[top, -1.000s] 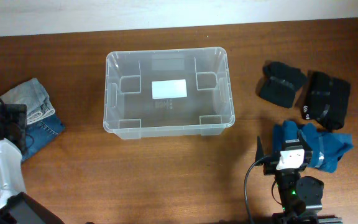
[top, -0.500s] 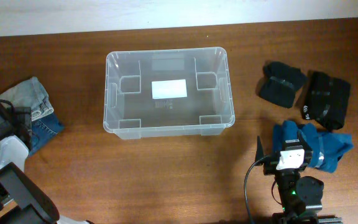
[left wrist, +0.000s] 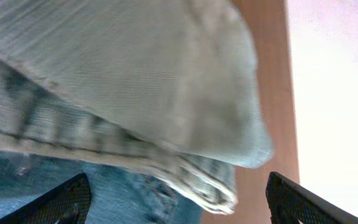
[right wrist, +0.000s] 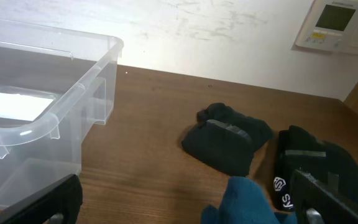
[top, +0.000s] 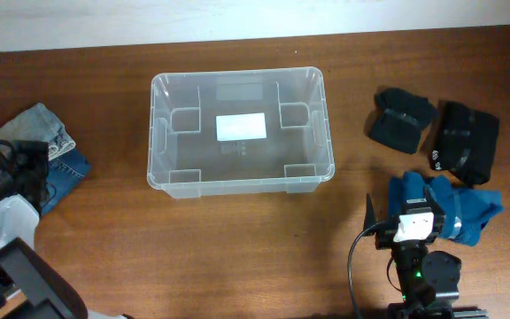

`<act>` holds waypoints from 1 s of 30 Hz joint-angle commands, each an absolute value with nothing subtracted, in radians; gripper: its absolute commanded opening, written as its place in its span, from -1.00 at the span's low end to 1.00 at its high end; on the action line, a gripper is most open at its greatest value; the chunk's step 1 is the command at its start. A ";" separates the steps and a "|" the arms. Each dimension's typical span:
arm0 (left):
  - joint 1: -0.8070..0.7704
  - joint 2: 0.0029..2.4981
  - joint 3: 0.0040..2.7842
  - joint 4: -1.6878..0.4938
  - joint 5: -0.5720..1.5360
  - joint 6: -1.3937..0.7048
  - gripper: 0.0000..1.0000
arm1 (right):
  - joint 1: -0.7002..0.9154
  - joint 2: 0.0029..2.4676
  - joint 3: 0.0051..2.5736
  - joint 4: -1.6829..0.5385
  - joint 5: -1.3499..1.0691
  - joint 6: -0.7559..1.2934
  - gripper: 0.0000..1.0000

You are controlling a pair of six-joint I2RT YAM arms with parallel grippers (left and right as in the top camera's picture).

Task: Pack container
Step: 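Grasp the top light blue jeans with the left gripper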

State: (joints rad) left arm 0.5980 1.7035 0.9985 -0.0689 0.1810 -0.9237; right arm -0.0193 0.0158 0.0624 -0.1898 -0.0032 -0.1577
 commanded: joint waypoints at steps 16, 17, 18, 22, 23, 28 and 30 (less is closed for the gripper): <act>0.594 1.636 1.004 -0.104 -0.111 -0.933 0.80 | -0.028 0.009 0.055 -0.192 0.005 -0.152 0.97; 0.594 1.636 1.004 -0.101 -0.148 -0.939 0.80 | -0.028 0.009 0.055 -0.192 0.005 -0.152 0.97; 0.594 1.637 1.004 -0.089 -0.183 -0.939 0.80 | -0.028 0.009 0.055 -0.192 0.005 -0.152 0.97; 0.595 1.655 1.004 -0.041 -0.253 -0.938 0.80 | -0.028 0.009 0.055 -0.192 0.005 -0.152 0.97; 0.595 1.662 1.004 -0.029 -0.256 -0.938 0.79 | -0.028 0.009 0.055 -0.192 0.005 -0.152 0.97; 0.597 1.711 1.004 -0.012 -0.249 -0.939 0.79 | -0.028 0.009 0.055 -0.192 0.005 -0.152 0.98; 0.597 1.738 1.004 -0.016 -0.249 -0.939 0.79 | -0.028 0.009 0.055 -0.192 0.005 -0.152 0.97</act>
